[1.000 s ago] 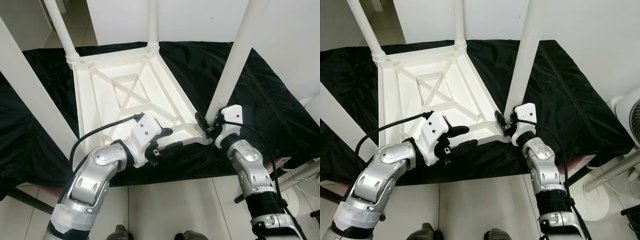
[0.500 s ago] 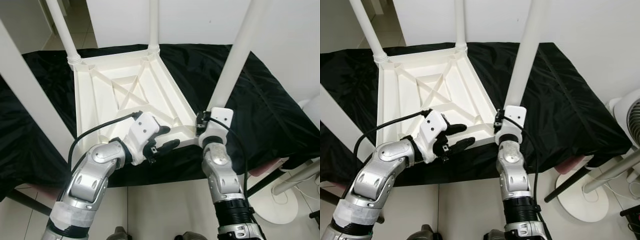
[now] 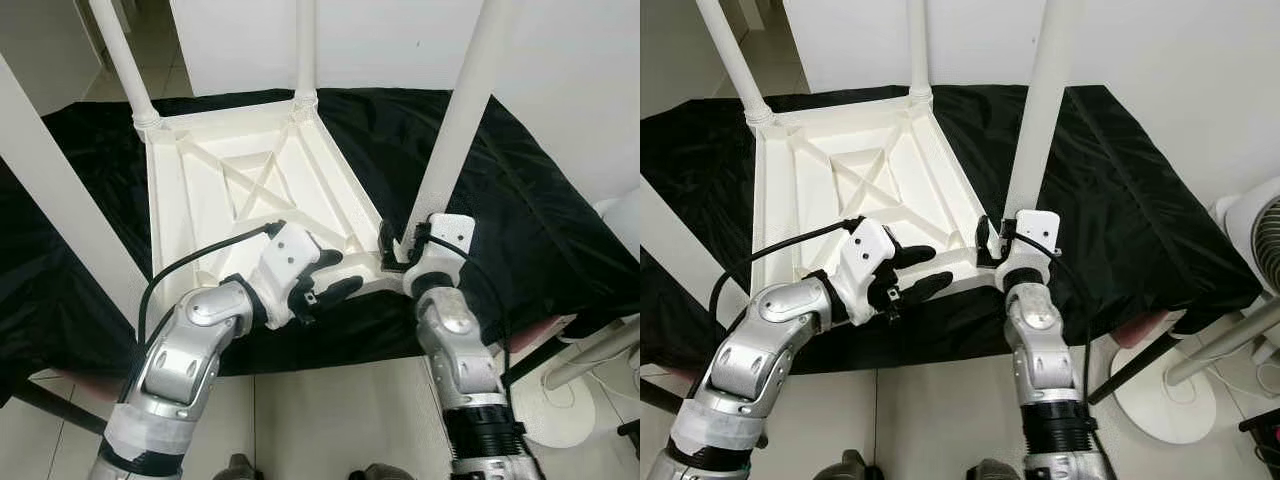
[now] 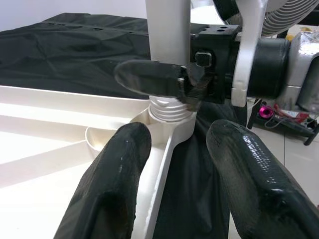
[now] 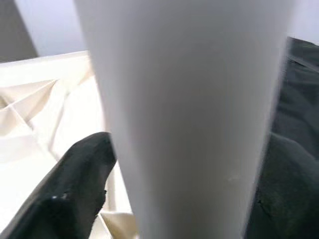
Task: Building children table
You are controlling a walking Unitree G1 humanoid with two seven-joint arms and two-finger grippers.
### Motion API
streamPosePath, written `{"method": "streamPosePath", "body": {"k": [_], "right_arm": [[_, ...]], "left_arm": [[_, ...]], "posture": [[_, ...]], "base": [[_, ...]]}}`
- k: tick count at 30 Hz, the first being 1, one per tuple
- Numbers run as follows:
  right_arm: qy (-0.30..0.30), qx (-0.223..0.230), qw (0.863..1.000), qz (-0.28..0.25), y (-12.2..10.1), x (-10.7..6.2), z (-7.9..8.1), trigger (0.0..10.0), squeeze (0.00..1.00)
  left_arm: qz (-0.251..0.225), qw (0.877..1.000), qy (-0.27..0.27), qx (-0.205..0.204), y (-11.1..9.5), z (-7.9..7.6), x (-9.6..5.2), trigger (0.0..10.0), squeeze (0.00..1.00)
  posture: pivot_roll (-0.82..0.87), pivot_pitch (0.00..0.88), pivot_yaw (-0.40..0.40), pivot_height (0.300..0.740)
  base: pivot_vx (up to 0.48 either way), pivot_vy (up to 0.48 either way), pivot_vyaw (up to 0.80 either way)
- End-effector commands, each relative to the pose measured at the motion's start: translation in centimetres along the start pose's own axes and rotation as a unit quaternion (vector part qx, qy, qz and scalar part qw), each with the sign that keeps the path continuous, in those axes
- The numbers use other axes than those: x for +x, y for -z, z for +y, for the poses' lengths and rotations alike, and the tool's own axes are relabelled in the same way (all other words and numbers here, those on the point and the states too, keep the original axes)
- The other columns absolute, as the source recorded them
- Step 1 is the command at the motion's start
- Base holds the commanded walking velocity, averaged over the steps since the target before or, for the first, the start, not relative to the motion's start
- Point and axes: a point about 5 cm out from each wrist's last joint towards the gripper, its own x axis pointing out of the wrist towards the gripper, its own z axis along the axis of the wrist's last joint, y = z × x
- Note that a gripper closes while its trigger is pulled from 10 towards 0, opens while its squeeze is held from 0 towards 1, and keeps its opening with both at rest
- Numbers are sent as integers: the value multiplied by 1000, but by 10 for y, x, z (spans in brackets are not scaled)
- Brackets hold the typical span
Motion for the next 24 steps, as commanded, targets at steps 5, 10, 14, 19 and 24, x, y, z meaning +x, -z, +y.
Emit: {"method": "streamPosePath", "body": {"k": [5,10,14,19,24], "right_arm": [[-99,-28,995,-8,-3,-4,-11,10000,0],[-170,-67,983,7,0,1,-25,10000,0],[-185,-79,979,16,2,7,-30,10000,0],[-232,-92,968,29,6,16,-31,9686,0],[-257,-106,960,33,6,24,-30,3059,0]], "left_arm": [[12,998,-61,-2,5,2,-1,10000,0],[10,998,-61,-11,5,-2,2,10000,0],[8,998,-61,-13,4,-2,4,10000,0],[5,998,-57,-10,3,-4,6,10000,0],[5,999,-45,-9,4,-8,8,10000,0]], "posture": [[-93,0,11,740],[-93,0,12,740],[-91,0,12,740],[-90,0,11,740],[-87,0,4,740]], "base": [[0,0,0],[0,0,0],[0,0,0],[0,0,0],[0,0,0]]}}
